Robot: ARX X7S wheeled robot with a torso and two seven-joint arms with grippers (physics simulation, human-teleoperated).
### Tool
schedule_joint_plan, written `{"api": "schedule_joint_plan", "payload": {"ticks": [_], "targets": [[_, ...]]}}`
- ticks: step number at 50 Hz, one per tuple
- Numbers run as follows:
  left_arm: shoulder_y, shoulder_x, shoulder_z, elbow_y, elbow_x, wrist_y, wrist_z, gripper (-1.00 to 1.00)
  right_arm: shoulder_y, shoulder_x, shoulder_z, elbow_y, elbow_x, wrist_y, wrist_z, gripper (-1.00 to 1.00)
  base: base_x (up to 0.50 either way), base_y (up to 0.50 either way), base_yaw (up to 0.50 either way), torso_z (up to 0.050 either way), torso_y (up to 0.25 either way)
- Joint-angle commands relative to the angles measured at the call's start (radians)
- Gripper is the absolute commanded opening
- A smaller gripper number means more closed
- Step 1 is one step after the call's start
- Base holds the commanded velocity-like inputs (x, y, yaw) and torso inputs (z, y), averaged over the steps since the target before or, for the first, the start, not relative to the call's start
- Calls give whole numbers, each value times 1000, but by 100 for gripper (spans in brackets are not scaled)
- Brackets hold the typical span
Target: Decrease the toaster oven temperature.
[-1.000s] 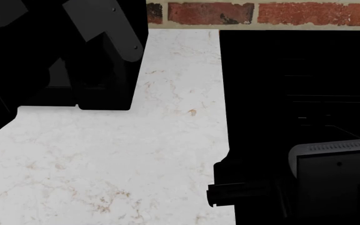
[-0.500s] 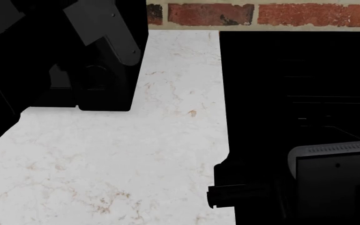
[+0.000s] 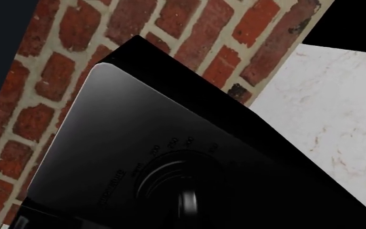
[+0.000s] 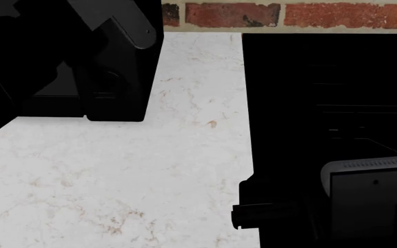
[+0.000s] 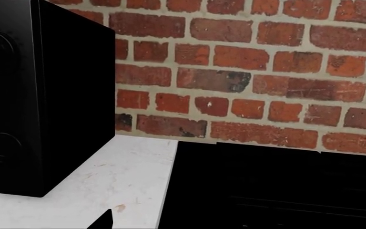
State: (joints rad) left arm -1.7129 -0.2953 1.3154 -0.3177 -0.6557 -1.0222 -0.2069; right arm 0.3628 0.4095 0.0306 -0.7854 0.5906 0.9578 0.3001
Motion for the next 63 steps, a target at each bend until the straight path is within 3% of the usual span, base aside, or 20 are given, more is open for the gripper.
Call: {"api": "schedule_joint_plan", "payload": {"ticks": [1, 7, 28, 63], "targets": [[50, 33, -157, -83, 11, -19, -88, -100, -4, -14, 26, -27, -5, 18, -10, 100, 19, -3, -10, 0, 0], [61, 29, -229, -112, -23, -12, -116, -100, 0, -15, 19, -25, -4, 19, -6, 100, 19, -3, -10, 0, 0], [82, 6, -304, -135, -44, 16, -166, -100, -9, -10, 13, -8, -5, -4, -8, 100, 18, -2, -10, 0, 0], [174, -69, -550, -142, -175, 114, -256, -100, -16, -1, 10, 3, 5, -20, -1, 100, 13, -1, -4, 0, 0]]}}
